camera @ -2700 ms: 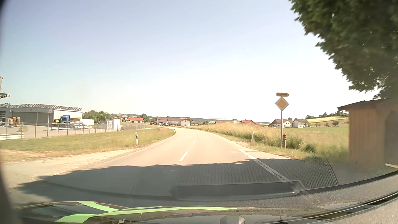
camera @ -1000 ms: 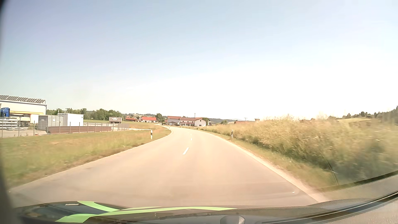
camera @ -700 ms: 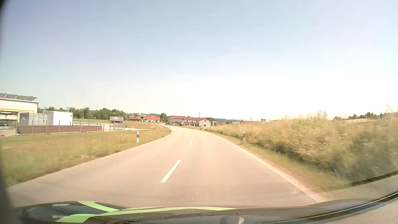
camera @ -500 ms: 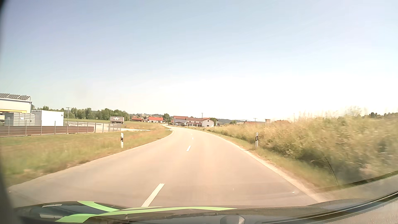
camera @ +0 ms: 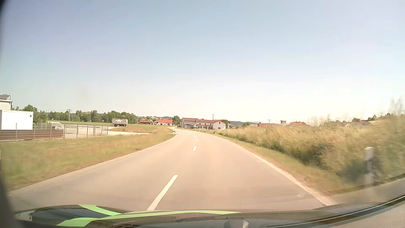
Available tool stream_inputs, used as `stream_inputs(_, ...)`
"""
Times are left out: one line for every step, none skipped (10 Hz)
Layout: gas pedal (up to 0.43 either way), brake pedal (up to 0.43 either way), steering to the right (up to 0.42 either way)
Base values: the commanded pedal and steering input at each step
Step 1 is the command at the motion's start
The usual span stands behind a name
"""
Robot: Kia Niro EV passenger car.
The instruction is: Follow the waypoints while adhering to traffic rules and regulations
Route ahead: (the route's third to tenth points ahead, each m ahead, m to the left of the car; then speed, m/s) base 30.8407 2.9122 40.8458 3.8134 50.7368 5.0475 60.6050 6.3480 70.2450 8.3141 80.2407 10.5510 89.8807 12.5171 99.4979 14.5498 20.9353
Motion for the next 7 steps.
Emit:
stream_inputs(0.248,0.000,-0.016)
stream_inputs(0.248,0.000,-0.016)
stream_inputs(0.248,0.000,-0.017)
stream_inputs(0.248,0.000,-0.017)
stream_inputs(0.248,0.000,-0.017)
stream_inputs(0.260,0.000,-0.016)
stream_inputs(0.260,0.000,-0.016)
